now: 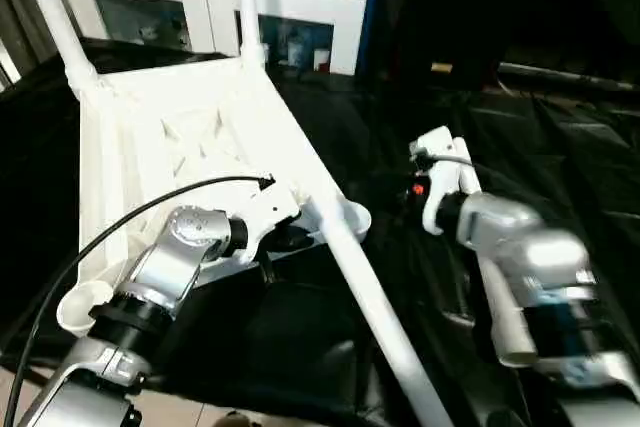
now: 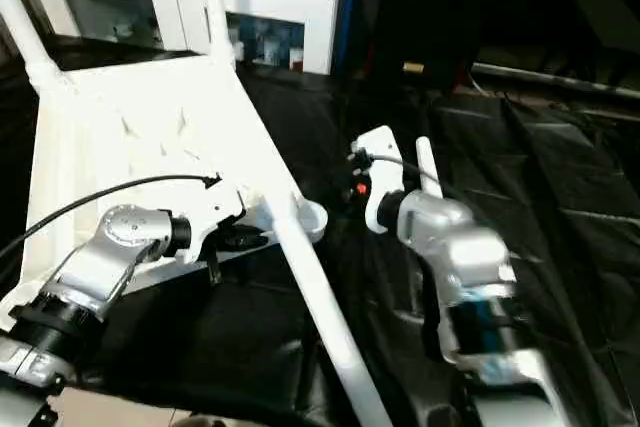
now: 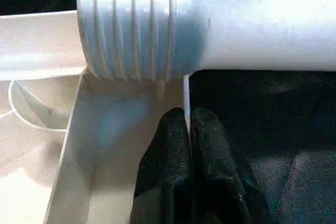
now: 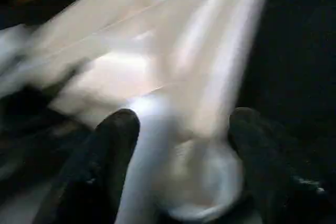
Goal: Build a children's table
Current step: Insert table leg to table base
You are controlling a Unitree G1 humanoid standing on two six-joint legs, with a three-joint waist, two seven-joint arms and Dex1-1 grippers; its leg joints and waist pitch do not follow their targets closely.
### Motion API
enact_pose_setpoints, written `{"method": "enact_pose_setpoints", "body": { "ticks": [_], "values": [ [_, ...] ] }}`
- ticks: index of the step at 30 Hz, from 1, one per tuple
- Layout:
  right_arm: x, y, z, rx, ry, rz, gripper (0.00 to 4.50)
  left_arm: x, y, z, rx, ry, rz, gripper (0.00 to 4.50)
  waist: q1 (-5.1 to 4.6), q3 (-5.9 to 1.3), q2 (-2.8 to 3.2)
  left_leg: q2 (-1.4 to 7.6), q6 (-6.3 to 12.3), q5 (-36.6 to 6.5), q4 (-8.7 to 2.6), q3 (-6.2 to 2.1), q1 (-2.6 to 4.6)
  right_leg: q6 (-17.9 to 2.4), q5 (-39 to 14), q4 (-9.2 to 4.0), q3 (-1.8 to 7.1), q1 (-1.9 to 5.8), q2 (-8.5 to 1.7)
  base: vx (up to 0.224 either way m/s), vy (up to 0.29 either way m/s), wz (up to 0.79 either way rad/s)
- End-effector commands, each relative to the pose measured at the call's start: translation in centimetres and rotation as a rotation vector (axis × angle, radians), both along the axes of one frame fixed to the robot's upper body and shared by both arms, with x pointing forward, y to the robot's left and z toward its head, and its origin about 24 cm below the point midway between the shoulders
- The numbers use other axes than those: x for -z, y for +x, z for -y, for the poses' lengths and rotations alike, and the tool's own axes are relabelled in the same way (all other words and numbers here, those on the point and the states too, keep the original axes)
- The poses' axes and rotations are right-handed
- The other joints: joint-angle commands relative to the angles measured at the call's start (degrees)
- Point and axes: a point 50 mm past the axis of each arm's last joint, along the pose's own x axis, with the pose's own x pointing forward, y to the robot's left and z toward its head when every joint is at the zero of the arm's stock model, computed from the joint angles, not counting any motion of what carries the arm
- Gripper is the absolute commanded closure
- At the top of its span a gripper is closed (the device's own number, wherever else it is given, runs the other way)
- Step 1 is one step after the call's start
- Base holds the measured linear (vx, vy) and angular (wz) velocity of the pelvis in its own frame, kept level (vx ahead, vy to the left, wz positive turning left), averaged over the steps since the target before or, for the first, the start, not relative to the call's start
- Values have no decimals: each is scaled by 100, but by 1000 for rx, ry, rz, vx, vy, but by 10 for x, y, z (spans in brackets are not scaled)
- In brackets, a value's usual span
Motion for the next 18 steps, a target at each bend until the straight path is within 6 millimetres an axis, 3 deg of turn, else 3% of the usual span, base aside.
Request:
{"method": "enact_pose_setpoints", "body": {
  "ticks": [1, 2, 3, 8, 9, 11, 18],
  "values": [
    [-4, -11, -6, -87, -10, -34, 97, -1, 1, 0, 2, 13, 12, 450, 34, -368, 22, 194, -135, -1328, -461, -42, 136, -966, -1001, -448, 196, 227, -264, 0, 0, 0],
    [-1, -17, -6, -111, -73, -40, 97, -1, 1, -1, 3, 14, 11, 450, 32, -362, 50, 195, -162, -1336, -462, -46, 132, -973, -1011, -445, 198, 213, -268, 0, 0, 0],
    [1, -19, -5, -112, -114, -45, 82, -1, 1, -1, 4, 16, 11, 450, 29, -359, 15, 187, -198, -1326, -463, -38, 123, -953, -1035, -455, 197, 218, -257, 0, 0, 0],
    [12, -26, 1, -81, -282, -93, 64, -1, 1, -2, 10, 26, 9, 450, 27, -353, 17, 178, -305, -1393, -467, -46, 123, -907, -1279, -469, 204, 202, -267, 0, 0, 0],
    [16, -29, 2, -83, -332, -115, 64, -1, 1, -2, 13, 27, 6, 450, 37, -355, 55, 179, -340, -1366, -468, -54, 137, -899, -1246, -465, 202, 204, -259, 0, 0, 0],
    [21, -37, 4, -97, -391, -159, 64, 0, 1, -2, 17, 27, 2, 450, 30, -361, 29, 178, -331, -1365, -459, -51, 130, -887, -1105, -452, 206, 209, -260, 0, 0, 0],
    [38, -50, -2, -114, -373, -316, 64, -1, 1, -1, 26, 25, -2, 450, 39, -359, 36, 181, -353, -1424, -460, -53, 133, -966, -1044, -456, 208, 204, -264, 0, 0, 0]
  ]
}}
